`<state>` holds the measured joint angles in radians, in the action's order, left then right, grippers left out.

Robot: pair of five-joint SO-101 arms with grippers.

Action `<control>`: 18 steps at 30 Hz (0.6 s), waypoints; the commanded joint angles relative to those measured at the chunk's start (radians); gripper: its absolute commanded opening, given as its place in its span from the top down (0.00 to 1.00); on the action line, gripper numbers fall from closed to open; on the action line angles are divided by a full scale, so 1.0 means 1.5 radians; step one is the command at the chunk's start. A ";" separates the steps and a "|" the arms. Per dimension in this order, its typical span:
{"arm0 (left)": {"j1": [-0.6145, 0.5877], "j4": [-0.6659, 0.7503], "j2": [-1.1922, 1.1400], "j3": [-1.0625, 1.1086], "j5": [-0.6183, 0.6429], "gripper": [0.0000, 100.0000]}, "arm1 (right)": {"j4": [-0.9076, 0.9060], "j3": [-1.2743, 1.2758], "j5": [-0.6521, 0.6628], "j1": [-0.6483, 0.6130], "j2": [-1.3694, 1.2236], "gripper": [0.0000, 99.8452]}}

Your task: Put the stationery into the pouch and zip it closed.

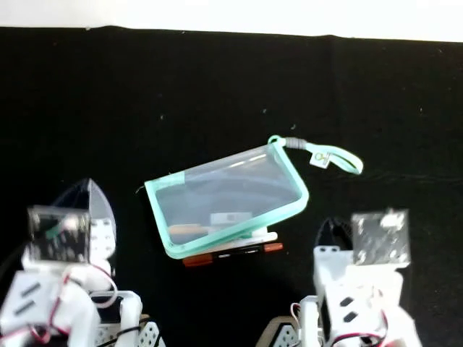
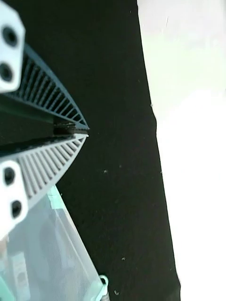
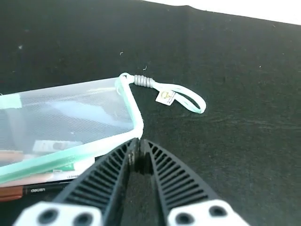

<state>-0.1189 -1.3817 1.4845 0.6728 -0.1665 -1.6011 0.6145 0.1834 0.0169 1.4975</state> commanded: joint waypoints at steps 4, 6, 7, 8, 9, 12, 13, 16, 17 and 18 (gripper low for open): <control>0.023 -0.001 -0.150 -0.095 -0.004 0.99 | -0.008 -0.142 0.005 0.001 -0.168 0.99; 0.023 -0.001 -0.186 -0.098 -0.004 0.99 | -0.009 -0.161 0.001 0.001 -0.207 0.99; 0.023 -0.001 -0.203 -0.099 -0.004 0.99 | -0.013 -0.169 0.001 0.001 -0.222 0.99; 0.023 -0.001 -0.220 -0.099 -0.004 0.99 | -0.018 -0.177 0.001 0.002 -0.240 0.99; 0.023 -0.001 -0.238 -0.100 -0.004 0.99 | -0.018 -0.185 0.001 0.002 -0.252 0.99; 0.023 -0.001 -0.296 -0.100 -0.004 0.94 | -0.018 -0.201 0.001 0.002 -0.286 0.99; 0.023 -0.002 -0.316 -0.100 -0.004 0.91 | -0.018 -0.205 0.001 0.002 -0.295 0.99; 0.023 -0.002 -0.370 -0.100 -0.004 0.83 | -0.019 -0.204 0.002 0.002 -0.326 0.94; 0.024 -0.002 -0.385 -0.100 -0.004 0.81 | -0.024 -0.204 0.002 0.002 -0.338 0.91; 0.024 -0.002 -0.399 -0.098 -0.004 0.80 | -0.028 -0.203 0.002 0.002 -0.353 0.88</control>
<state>-0.1005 -1.3817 0.9367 0.5577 -0.1680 -1.6287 0.3414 0.1834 0.0169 1.0234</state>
